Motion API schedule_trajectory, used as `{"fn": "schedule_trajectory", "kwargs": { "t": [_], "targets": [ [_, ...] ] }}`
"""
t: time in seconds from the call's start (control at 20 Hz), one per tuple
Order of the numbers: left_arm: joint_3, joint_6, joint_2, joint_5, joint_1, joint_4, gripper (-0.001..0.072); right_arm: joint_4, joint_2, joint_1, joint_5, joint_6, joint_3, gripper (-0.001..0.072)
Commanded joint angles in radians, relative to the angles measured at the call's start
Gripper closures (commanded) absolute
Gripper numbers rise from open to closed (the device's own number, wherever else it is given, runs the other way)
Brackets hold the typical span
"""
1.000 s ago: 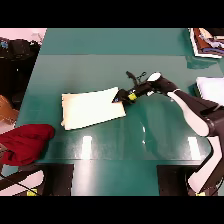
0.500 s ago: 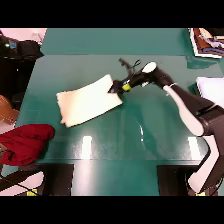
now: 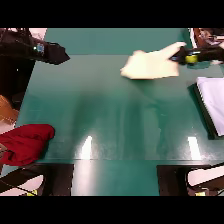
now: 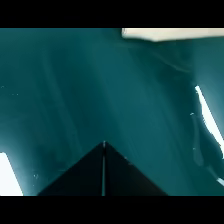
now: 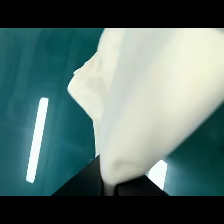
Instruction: Fold the shirts.
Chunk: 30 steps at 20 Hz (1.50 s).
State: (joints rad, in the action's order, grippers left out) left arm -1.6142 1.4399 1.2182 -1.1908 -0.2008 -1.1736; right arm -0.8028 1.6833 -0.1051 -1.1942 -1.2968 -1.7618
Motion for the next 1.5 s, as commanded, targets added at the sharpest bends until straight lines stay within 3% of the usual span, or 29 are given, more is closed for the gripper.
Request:
{"fn": "schedule_trajectory", "kwargs": {
  "t": [0.0, 0.25, 0.5, 0.75, 1.0, 1.35, 1.45],
  "targets": [
    [0.000, 0.005, -0.001, 0.050, -0.047, 0.005, 0.0684, -0.034, -0.051, -0.259, 0.006, -0.006, -0.001, 0.0699],
    [0.000, 0.020, -0.001, 0.088, -0.056, 0.027, 0.0684, -0.030, -0.045, -0.472, 0.025, -0.021, 0.000, 0.0699],
    [0.000, 0.027, 0.000, 0.099, -0.056, 0.026, 0.0684, 0.105, -0.046, -0.532, 0.032, -0.023, -0.037, 0.0699],
    [0.000, 0.026, 0.000, 0.097, -0.056, 0.022, 0.0684, 0.104, -0.085, -0.527, -0.039, -0.019, -0.216, 0.0699],
    [0.000, 0.026, -0.001, 0.083, -0.056, 0.022, 0.0684, -0.005, -0.193, -0.586, -0.121, -0.036, -0.214, 0.0699],
    [0.000, 0.022, -0.001, 0.052, -0.056, 0.022, 0.0684, -0.022, -0.385, -0.739, -0.180, -0.041, 0.215, 0.0699],
    [0.000, 0.018, -0.001, 0.042, -0.056, 0.022, 0.0684, -0.126, -0.441, -0.782, -0.194, -0.041, 0.343, 0.0698]
  ]
}}
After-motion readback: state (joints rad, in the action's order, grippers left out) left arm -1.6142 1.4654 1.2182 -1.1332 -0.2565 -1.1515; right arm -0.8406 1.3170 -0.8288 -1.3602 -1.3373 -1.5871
